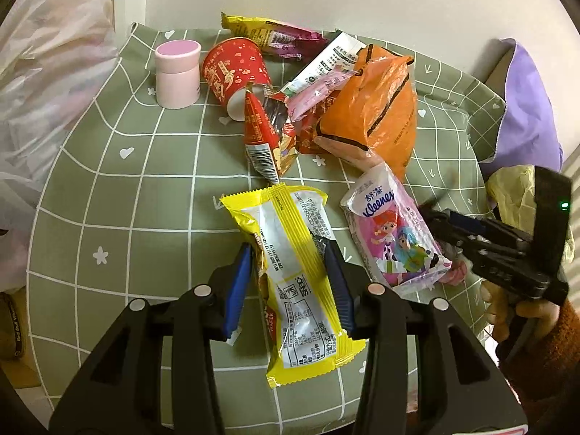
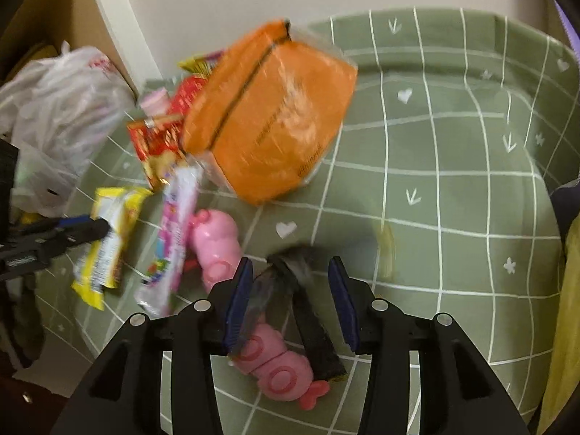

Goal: Collect trash
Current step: 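Carry both wrappers over the bin and open both tools to release them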

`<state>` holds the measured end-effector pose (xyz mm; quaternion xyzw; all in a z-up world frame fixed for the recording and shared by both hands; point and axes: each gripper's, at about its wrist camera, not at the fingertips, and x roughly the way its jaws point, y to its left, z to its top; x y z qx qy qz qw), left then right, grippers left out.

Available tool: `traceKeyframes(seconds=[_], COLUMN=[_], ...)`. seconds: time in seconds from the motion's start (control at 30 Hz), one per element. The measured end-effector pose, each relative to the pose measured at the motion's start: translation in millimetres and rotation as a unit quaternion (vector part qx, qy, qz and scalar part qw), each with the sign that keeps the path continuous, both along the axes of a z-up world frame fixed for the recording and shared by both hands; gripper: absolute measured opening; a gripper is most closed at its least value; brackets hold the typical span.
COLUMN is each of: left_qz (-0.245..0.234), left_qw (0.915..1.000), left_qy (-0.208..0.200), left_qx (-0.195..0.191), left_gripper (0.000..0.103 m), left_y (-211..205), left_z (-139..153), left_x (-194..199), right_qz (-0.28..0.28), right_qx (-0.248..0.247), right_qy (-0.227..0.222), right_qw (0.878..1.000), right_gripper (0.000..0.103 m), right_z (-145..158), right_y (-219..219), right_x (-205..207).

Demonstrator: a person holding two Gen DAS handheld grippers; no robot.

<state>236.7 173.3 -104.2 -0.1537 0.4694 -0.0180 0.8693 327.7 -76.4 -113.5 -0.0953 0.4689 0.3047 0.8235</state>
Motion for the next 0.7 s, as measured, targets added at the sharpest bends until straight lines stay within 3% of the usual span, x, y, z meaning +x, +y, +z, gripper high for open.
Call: traceKeyframes(seconds=[0.07, 0.13, 0.47, 0.7], left_qz=[0.003, 0.006, -0.005, -0.039], left_qw=[1.0, 1.0, 0.9991, 0.9924], left_qy=[0.0, -0.001, -0.041, -0.117], left_qx=[-0.002, -0.005, -0.005, 0.003], left_gripper=[0.039, 0.039, 0.039, 0.039], left_y=[2.5, 4.7, -9.4, -34.7], left_z=[0.6, 2.0, 25.3, 77.5], left_x=[-1.4, -2.0, -0.8, 14.3], right_qz=[-0.004, -0.006, -0.016, -0.029], right_qx=[-0.011, 0.001, 0.049, 0.066], right_qy=[0.0, -0.003, -0.06, -0.121], right_qw=[1.0, 1.0, 0.997, 0.99], right_gripper=[0.016, 0.011, 0.009, 0.009], right_z=[-2.9, 0.8, 58.6, 112.4], right_y=[-1.4, -5.8, -29.2, -51.1], right_x=[-1.3, -4.0, -17.9, -35.2])
